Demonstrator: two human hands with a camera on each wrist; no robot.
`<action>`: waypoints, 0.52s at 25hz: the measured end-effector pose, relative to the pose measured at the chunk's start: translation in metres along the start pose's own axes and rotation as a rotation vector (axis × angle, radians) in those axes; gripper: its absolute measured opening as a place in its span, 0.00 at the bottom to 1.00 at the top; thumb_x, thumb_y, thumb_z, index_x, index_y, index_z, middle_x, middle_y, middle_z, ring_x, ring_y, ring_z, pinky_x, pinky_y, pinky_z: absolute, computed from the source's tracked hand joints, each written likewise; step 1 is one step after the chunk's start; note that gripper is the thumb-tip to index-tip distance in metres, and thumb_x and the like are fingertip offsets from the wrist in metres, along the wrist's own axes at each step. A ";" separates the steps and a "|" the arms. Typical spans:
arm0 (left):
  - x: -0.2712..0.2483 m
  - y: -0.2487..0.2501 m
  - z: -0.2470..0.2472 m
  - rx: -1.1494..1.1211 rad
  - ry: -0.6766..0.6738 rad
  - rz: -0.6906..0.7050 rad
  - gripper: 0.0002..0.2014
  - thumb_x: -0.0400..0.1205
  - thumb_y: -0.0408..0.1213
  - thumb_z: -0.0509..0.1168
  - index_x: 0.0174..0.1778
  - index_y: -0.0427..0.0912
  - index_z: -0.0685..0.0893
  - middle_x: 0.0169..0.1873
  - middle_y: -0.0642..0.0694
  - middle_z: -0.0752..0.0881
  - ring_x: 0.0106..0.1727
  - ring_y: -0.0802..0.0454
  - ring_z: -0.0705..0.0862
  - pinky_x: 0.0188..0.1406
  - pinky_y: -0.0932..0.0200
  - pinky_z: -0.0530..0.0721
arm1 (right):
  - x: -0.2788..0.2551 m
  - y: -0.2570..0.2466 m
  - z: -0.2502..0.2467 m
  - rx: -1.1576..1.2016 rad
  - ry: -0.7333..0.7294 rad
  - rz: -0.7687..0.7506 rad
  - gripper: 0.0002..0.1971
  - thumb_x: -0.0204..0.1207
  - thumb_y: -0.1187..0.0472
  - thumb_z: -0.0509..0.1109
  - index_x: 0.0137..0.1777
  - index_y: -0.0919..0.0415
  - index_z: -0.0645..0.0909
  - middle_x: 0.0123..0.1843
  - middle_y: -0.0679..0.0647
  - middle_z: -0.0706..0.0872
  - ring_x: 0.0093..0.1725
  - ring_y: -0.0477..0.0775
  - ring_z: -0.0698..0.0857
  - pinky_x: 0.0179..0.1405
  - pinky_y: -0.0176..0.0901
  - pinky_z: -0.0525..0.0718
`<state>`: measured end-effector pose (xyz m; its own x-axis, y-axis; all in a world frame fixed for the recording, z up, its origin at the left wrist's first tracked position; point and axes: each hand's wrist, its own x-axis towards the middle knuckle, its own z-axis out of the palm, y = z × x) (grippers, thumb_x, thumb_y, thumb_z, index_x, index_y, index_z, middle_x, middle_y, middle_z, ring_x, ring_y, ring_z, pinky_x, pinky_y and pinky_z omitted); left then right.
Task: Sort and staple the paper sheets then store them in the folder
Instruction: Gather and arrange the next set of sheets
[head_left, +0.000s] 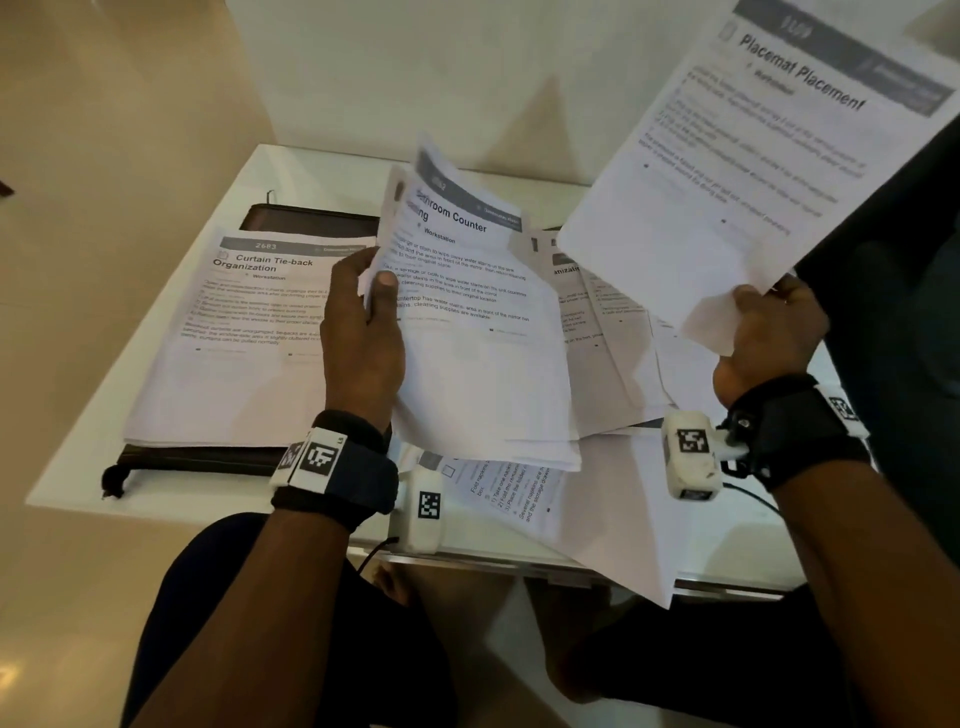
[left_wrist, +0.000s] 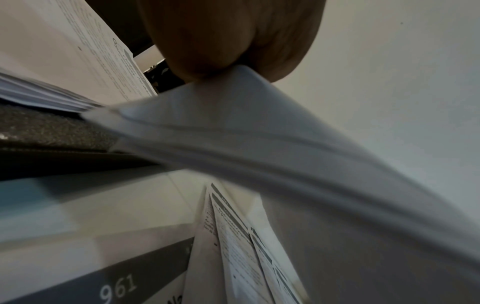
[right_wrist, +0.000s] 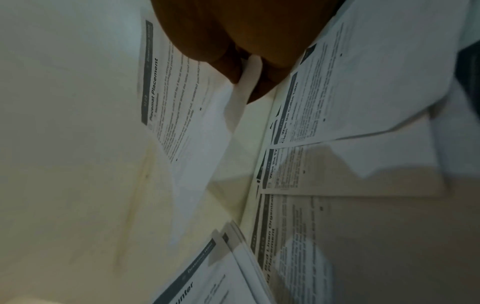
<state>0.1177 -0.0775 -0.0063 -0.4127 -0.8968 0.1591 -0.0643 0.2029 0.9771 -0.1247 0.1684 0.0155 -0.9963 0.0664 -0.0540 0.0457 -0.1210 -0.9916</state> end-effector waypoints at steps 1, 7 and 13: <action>0.000 0.000 0.000 0.013 -0.004 -0.001 0.14 0.90 0.48 0.60 0.68 0.51 0.83 0.60 0.53 0.89 0.61 0.54 0.87 0.65 0.50 0.86 | 0.004 -0.003 0.004 0.013 0.030 -0.006 0.15 0.76 0.72 0.68 0.56 0.55 0.86 0.56 0.55 0.92 0.46 0.53 0.88 0.38 0.44 0.89; -0.005 0.007 0.001 -0.235 -0.048 -0.037 0.14 0.84 0.25 0.60 0.47 0.46 0.89 0.47 0.50 0.91 0.51 0.52 0.88 0.53 0.56 0.84 | 0.026 -0.016 0.024 0.002 0.106 -0.004 0.11 0.79 0.71 0.67 0.58 0.60 0.82 0.45 0.51 0.87 0.42 0.53 0.87 0.45 0.43 0.89; -0.002 0.004 0.000 -0.298 -0.061 -0.062 0.16 0.71 0.21 0.56 0.30 0.44 0.83 0.41 0.40 0.87 0.48 0.43 0.83 0.49 0.49 0.76 | 0.014 -0.015 0.037 0.001 0.002 -0.011 0.13 0.77 0.71 0.69 0.59 0.61 0.85 0.56 0.56 0.92 0.49 0.59 0.91 0.41 0.47 0.92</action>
<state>0.1183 -0.0752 -0.0028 -0.4709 -0.8767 0.0982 0.1750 0.0163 0.9844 -0.1423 0.1342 0.0338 -0.9966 0.0700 -0.0438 0.0351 -0.1209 -0.9920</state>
